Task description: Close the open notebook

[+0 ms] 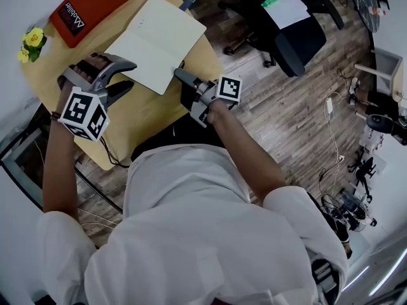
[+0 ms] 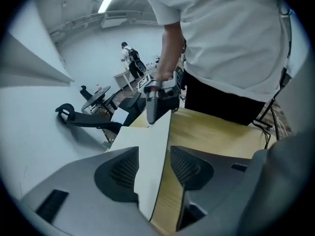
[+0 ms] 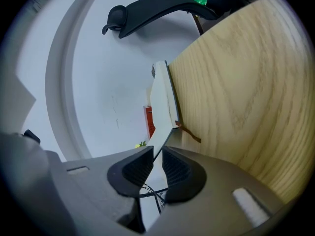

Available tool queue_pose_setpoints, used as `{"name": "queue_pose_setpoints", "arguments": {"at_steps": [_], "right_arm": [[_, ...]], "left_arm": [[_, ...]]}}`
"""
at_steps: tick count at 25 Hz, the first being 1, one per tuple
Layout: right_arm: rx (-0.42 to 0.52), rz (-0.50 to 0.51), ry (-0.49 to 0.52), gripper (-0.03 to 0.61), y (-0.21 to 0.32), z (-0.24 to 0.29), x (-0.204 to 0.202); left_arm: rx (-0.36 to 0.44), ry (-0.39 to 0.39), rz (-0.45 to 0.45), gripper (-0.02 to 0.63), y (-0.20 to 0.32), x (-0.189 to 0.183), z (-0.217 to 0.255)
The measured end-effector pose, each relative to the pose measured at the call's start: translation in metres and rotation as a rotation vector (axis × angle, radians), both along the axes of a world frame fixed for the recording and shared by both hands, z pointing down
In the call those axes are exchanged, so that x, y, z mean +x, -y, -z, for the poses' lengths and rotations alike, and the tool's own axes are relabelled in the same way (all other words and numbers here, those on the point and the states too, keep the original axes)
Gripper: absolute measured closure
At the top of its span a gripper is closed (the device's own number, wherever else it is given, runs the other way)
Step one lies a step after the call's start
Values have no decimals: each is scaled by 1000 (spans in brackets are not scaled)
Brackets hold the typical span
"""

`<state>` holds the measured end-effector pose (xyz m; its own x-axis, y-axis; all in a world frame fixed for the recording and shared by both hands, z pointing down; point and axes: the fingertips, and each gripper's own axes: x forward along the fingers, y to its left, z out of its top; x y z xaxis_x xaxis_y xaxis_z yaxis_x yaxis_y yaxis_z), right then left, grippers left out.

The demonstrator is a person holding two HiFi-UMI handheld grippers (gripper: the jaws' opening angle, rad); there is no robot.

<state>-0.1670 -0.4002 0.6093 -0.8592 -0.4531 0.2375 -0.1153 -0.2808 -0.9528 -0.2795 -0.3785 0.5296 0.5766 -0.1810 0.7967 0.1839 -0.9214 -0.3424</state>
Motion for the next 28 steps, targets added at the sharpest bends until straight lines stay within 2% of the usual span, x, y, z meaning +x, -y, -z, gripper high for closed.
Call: {"name": "queue_pose_setpoints", "arguments": {"at_steps": [2, 4, 9, 15, 17, 20, 23, 28], "right_arm": [[3, 0, 1, 522, 0, 0, 0], [5, -2, 3, 522, -1, 0, 0], [5, -14, 7, 520, 0, 0, 1], [-33, -57, 70, 520, -3, 11, 7], [-12, -66, 69, 520, -3, 18, 17], [109, -74, 5, 520, 4, 35, 37], [322, -74, -121, 520, 21, 64, 57], [690, -42, -385, 520, 45, 111, 74]], "left_arm": [[27, 50, -17, 421, -2, -1, -10], [45, 75, -26, 464, -3, 0, -16], [64, 68, -30, 572, -4, 2, -14], [71, 74, -27, 578, 7, 4, -8], [66, 67, -28, 580, 13, 6, -4], [56, 68, -38, 581, 22, 13, 3], [48, 61, -40, 581, 34, 21, 10], [41, 46, -27, 576, 59, 34, 17]]}}
